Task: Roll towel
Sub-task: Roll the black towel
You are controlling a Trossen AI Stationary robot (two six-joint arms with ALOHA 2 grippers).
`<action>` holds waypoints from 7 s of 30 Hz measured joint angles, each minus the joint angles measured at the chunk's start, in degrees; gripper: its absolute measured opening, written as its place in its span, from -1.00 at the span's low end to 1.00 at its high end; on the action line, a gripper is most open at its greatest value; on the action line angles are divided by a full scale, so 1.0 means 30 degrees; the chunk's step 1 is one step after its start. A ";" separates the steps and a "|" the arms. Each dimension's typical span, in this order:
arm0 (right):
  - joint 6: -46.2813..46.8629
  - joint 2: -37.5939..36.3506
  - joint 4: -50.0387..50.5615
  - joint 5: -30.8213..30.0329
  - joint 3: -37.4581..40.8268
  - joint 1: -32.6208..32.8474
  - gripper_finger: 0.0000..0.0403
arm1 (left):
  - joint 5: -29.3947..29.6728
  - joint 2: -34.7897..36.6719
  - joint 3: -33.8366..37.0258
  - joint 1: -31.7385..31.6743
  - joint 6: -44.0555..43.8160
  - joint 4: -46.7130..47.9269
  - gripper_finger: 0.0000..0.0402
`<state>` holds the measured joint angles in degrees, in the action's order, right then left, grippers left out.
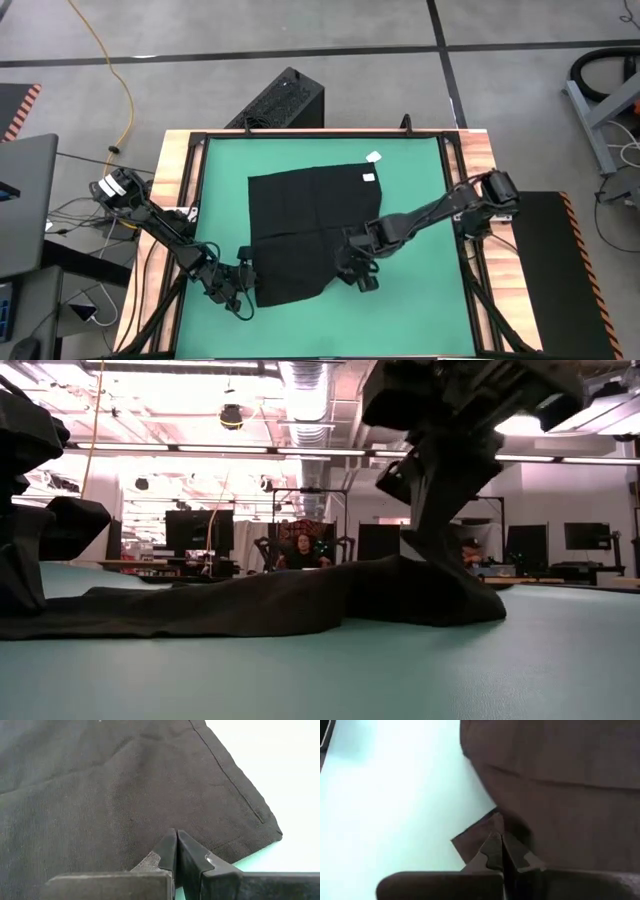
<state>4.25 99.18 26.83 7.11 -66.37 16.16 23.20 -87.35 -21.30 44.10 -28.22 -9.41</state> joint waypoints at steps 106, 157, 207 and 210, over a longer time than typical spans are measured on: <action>0.9500 -0.1130 0.3670 -1.0278 0.0051 0.7566 -0.99 | -0.0896 0.5989 -0.3082 0.2936 -0.1987 0.9391 -1.00; 0.9285 -0.3083 0.7476 -2.1343 0.0051 -0.1311 -0.99 | 1.1434 1.0386 -0.5275 -0.5852 0.5405 1.7408 -1.00; 0.8971 -0.0759 0.5571 -1.6346 0.0051 -0.8948 -0.70 | 1.0874 0.4375 -0.5260 -1.3500 0.6645 1.4296 -0.56; 0.9216 -0.0766 0.5746 -1.6320 0.0051 -0.9203 -0.60 | 1.0856 0.3570 -0.5260 -1.3847 0.6644 1.4200 -0.41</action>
<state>31.90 96.88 44.06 -41.85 -66.22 -11.45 55.77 -76.64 -37.08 2.55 -8.29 33.19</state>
